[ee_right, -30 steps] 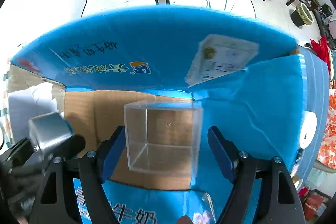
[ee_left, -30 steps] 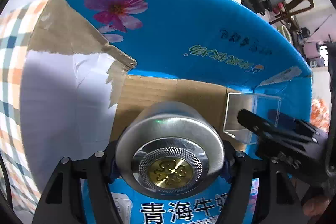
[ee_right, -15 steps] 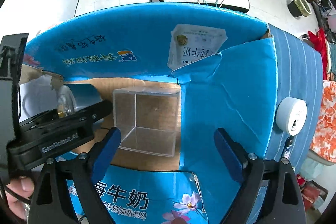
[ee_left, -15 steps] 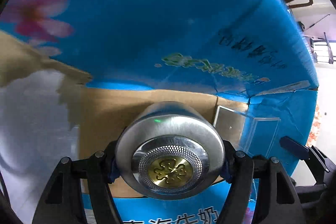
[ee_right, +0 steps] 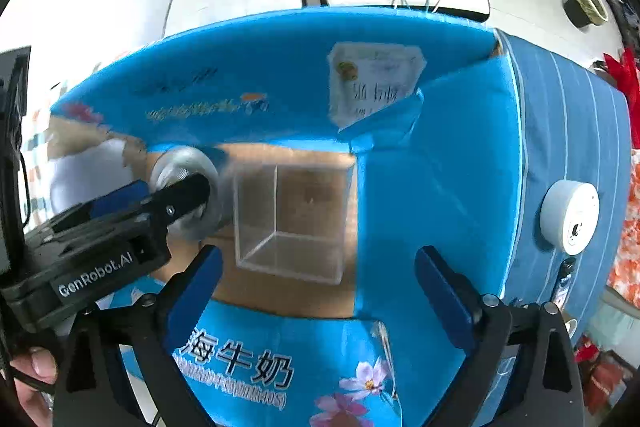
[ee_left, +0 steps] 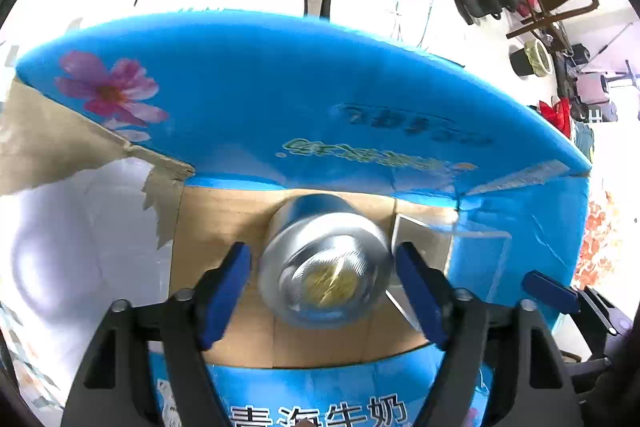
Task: Organize rigid objects
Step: 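Carry the speaker and cube box into the blue box and release both, then withdraw both tools from the box toward the remaining items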
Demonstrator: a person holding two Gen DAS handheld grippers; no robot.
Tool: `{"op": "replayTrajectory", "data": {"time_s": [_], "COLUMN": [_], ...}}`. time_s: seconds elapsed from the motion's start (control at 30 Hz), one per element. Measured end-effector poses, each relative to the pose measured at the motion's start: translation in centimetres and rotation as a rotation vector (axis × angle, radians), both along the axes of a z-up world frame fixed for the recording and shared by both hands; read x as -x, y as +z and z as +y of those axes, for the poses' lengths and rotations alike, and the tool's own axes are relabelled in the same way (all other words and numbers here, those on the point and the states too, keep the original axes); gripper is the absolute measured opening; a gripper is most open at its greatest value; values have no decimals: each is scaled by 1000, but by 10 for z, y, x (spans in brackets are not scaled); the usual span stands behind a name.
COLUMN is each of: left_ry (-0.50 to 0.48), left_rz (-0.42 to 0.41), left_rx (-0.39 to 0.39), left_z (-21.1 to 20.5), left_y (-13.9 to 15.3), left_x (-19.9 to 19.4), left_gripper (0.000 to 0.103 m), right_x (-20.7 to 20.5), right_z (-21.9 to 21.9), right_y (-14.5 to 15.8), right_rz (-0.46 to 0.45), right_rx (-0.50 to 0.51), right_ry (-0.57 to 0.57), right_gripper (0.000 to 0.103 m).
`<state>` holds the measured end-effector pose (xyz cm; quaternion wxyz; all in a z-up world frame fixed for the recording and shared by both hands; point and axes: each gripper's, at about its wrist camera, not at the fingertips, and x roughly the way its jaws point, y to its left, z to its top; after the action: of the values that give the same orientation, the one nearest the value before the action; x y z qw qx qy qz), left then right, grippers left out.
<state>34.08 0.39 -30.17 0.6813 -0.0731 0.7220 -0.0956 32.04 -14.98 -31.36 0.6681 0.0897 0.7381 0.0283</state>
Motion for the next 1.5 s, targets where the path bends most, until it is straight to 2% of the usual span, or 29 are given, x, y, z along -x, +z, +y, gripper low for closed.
{"op": "replayTrajectory", "data": {"time_s": [0.27, 0.33, 0.4, 0.47, 0.5, 0.6, 0.67, 0.87, 1.0, 1.07, 1.13, 1.27, 1.37, 1.4, 1.5], "left_ry": [14, 38, 84, 127, 130, 108, 100, 80, 79, 74, 77, 83, 85, 82, 83], "left_rz": [-138, -232, -322, -375, -381, -396, -405, -429, -477, -504, -527, -565, -581, -587, -592], "left_rx": [-160, -216, -197, -144, -154, -250, -267, -273, -264, -273, -277, -269, -245, -224, -165], "left_z": [31, 46, 55, 69, 57, 48, 47, 44, 42, 40, 38, 36, 32, 29, 18], "left_y": [22, 38, 57, 73, 74, 87, 92, 121, 145, 157, 168, 189, 202, 207, 213], "left_x": [52, 67, 79, 92, 90, 91, 103, 141, 171, 183, 191, 206, 213, 216, 222], "left_gripper": [77, 77, 77, 77, 77, 78, 83, 83, 83, 87, 90, 90, 91, 101, 103], "right_x": [47, 58, 65, 74, 78, 93, 103, 140, 164, 176, 187, 207, 222, 228, 244], "right_z": [16, 19, 22, 24, 25, 27, 29, 33, 31, 27, 22, 9, -11, -21, -52], "right_y": [32, 43, 52, 63, 70, 91, 106, 149, 169, 178, 189, 210, 222, 226, 230], "right_rz": [-106, -142, -172, -211, -232, -289, -315, -394, -429, -443, -462, -501, -535, -547, -602], "right_rx": [65, 64, 67, 81, 94, 117, 116, 99, 90, 82, 74, 50, 18, 3, 6], "right_ry": [58, 58, 56, 60, 65, 74, 74, 74, 66, 60, 54, 28, -23, -45, -108], "right_gripper": [103, 103, 103, 103, 103, 103, 103, 103, 103, 103, 103, 103, 103, 103, 103]}}
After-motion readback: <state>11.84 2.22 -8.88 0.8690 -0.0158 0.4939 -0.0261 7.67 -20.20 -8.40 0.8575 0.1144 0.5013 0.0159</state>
